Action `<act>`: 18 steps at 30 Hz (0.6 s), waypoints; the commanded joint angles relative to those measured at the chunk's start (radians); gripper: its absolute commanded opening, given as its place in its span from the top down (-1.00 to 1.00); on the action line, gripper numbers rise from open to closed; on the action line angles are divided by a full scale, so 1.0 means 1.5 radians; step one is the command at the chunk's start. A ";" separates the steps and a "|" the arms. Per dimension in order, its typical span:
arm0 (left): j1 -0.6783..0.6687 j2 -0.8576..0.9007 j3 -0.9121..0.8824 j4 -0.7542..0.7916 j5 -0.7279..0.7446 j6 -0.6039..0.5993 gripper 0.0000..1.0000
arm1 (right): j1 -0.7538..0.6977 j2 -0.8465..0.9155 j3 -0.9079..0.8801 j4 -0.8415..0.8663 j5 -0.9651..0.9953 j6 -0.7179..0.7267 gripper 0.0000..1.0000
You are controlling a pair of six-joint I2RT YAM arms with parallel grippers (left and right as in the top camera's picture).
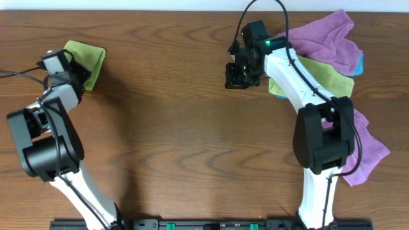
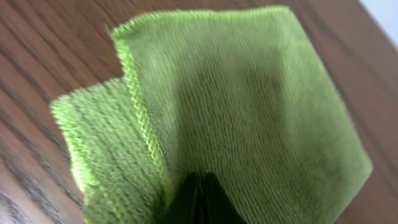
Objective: Fold the cloth
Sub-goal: 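Lower the bundle at the table's upper-left and release it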
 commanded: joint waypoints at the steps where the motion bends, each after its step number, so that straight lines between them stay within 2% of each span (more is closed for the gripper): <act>1: -0.011 0.007 0.002 -0.002 -0.053 0.033 0.89 | 0.011 -0.014 0.011 -0.001 -0.005 0.007 0.97; 14: -0.015 0.008 0.002 -0.081 -0.067 0.032 0.88 | 0.011 -0.014 0.011 -0.006 -0.005 0.007 0.97; 18: -0.023 0.008 0.002 -0.095 -0.041 0.024 0.88 | 0.011 -0.014 0.011 -0.006 -0.005 0.007 0.97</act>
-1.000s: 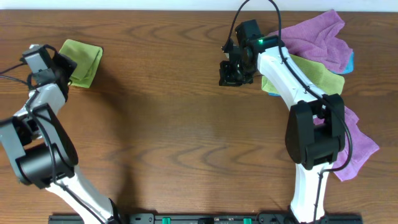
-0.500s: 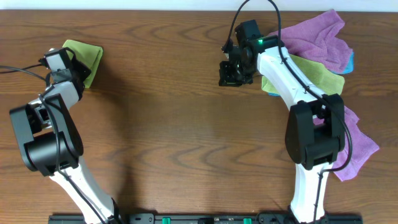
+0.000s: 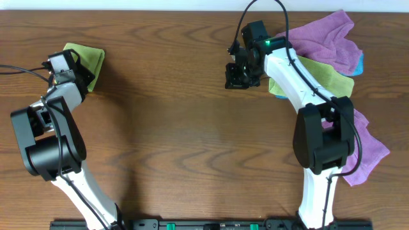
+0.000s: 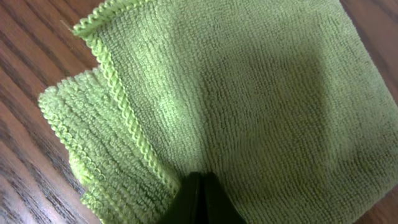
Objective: Fold the cloth
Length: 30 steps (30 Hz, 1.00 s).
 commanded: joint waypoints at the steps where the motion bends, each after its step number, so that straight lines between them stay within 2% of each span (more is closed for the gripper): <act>1: -0.012 0.008 -0.006 -0.027 0.005 0.006 0.88 | 0.011 -0.014 0.011 -0.001 -0.005 0.007 0.97; 14: -0.030 0.008 -0.006 -0.030 0.018 -0.040 0.88 | 0.011 -0.014 0.011 -0.003 -0.005 0.007 0.97; 23: -0.027 0.002 -0.006 -0.028 0.013 -0.036 0.88 | 0.011 -0.014 0.011 -0.005 -0.005 0.007 0.97; 26: -0.022 -0.038 -0.006 -0.018 -0.020 -0.029 0.88 | 0.011 -0.014 0.011 -0.010 -0.005 0.007 0.97; 30: -0.020 -0.124 -0.006 -0.011 -0.016 0.002 0.89 | 0.011 -0.014 0.011 -0.011 -0.005 0.007 0.97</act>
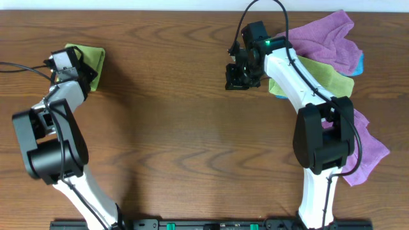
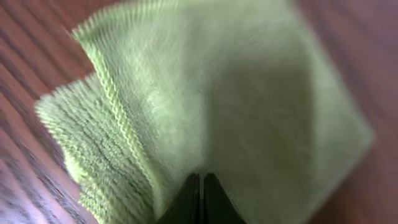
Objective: Fold the cloth
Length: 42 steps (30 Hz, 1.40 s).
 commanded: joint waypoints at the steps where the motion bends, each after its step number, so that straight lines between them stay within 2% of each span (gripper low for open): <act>1: -0.003 -0.093 -0.001 -0.011 -0.004 0.024 0.88 | 0.011 -0.014 0.011 -0.001 -0.005 0.007 0.97; 3: -0.003 -0.126 -0.001 -0.040 0.006 0.024 0.89 | 0.011 -0.014 0.012 -0.001 -0.005 0.007 0.97; 6: -0.003 -0.199 -0.001 -0.142 0.049 0.026 0.88 | 0.005 -0.017 0.025 -0.013 -0.005 -0.002 0.97; 9: -0.003 -0.256 -0.001 -0.240 0.137 0.048 0.88 | -0.002 -0.030 0.054 -0.059 0.013 -0.011 0.97; 11: -0.005 -0.288 -0.001 -0.304 0.178 0.073 0.89 | -0.004 -0.049 0.063 -0.083 0.041 -0.014 0.97; 14: -0.026 -0.344 -0.001 -0.402 0.190 0.119 0.88 | -0.002 -0.105 0.063 -0.118 0.117 -0.013 0.97; 18: -0.109 -0.450 -0.011 -0.487 0.158 0.158 0.88 | 0.011 -0.189 0.056 -0.161 0.213 -0.005 0.97; 22: -0.259 -0.599 -0.040 -0.527 0.013 0.158 0.88 | 0.050 -0.300 0.007 -0.163 0.298 0.013 0.97; 25: -0.398 -0.746 -0.090 -0.539 -0.043 0.157 0.88 | 0.097 -0.436 -0.112 -0.119 0.334 0.012 0.97; 28: -0.465 -0.859 -0.155 -0.551 -0.058 0.148 0.88 | 0.124 -0.558 -0.255 -0.042 0.333 0.014 0.97; 32: -0.493 -1.000 -0.290 -0.570 -0.054 0.104 0.88 | 0.143 -0.727 -0.479 0.061 0.330 0.067 0.97; 38: -0.493 -1.118 -0.460 -0.543 0.028 0.046 0.88 | 0.154 -0.881 -0.694 0.135 0.296 0.123 0.97; 39: -0.493 -1.122 -0.470 -0.529 0.035 0.046 0.88 | 0.154 -0.889 -0.702 0.138 0.297 0.125 0.76; 40: -0.493 -1.122 -0.472 -0.520 0.034 0.046 0.55 | 0.153 -0.895 -0.705 0.139 0.297 0.130 -0.13; 41: -0.493 -1.122 -0.472 -0.515 0.034 0.046 -0.21 | 0.153 -0.895 -0.704 0.142 0.297 0.130 -0.88; 42: -0.493 -1.122 -0.472 -0.511 0.034 0.046 -0.91 | 0.153 -0.895 -0.705 0.148 0.297 0.134 -0.99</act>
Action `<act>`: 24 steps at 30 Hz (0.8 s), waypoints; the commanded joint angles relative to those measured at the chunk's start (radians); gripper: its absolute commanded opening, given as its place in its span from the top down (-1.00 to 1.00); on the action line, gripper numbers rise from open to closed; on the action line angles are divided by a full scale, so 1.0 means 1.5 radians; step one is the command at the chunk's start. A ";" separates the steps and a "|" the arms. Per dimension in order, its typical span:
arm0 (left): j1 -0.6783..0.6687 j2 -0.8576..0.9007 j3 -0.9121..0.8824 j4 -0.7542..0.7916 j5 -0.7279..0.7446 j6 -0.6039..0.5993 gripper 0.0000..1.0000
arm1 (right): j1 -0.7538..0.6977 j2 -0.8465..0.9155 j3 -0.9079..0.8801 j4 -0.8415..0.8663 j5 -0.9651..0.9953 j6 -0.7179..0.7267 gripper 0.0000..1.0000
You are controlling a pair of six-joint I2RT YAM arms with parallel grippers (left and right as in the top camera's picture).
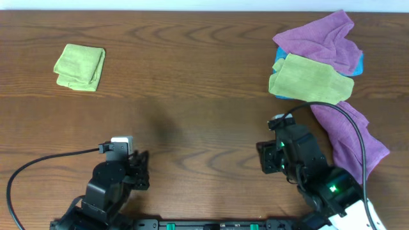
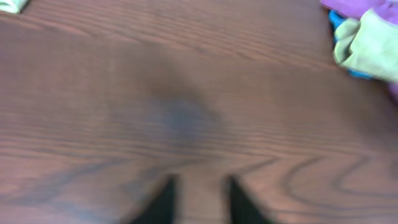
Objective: Fold the cloth
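The green cloth (image 1: 79,66) lies folded into a small square at the far left of the table, with nothing touching it. Its corner (image 2: 11,5) shows at the top left of the blurred left wrist view. My left gripper (image 1: 139,170) is drawn back to the near edge, far from the cloth. Its fingers (image 2: 163,200) stand apart over bare wood, so the gripper (image 2: 199,193) is open and empty. My right gripper (image 1: 268,158) sits low at the near right, and the overhead view does not show how its jaws stand.
A loose pile at the far right holds a purple cloth (image 1: 319,38), an unfolded green cloth (image 1: 310,80) and a blue cloth (image 1: 279,61). Another purple cloth (image 1: 354,137) trails toward the near right. The pile's green cloth (image 2: 373,40) also shows in the left wrist view.
My left gripper was shut at the folded green cloth at the far left; now it is open at the near edge. The right arm has moved from beside the pile to the near right.
At all three earlier moments my left gripper was shut at the edge of the folded green cloth at the far left, and the right arm hung beside the pile. Now the cloth lies alone, folded, and both arms are back at the near edge.
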 commanded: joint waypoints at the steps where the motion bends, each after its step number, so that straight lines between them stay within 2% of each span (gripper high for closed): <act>1: -0.002 -0.007 0.003 0.010 0.014 -0.012 -0.91 | 0.006 -0.006 0.000 0.013 -0.004 0.021 -0.98; 15: -0.002 -0.007 0.003 -0.064 0.014 -0.012 -0.91 | 0.006 0.001 0.000 0.012 -0.005 0.021 -0.98; 21: -0.002 -0.007 0.003 -0.065 0.011 -0.011 -0.91 | 0.006 0.002 0.000 0.011 -0.005 0.021 -0.99; 24: -0.002 -0.007 0.003 -0.053 -0.053 0.022 -0.91 | 0.006 0.004 0.000 0.011 -0.005 0.021 -0.98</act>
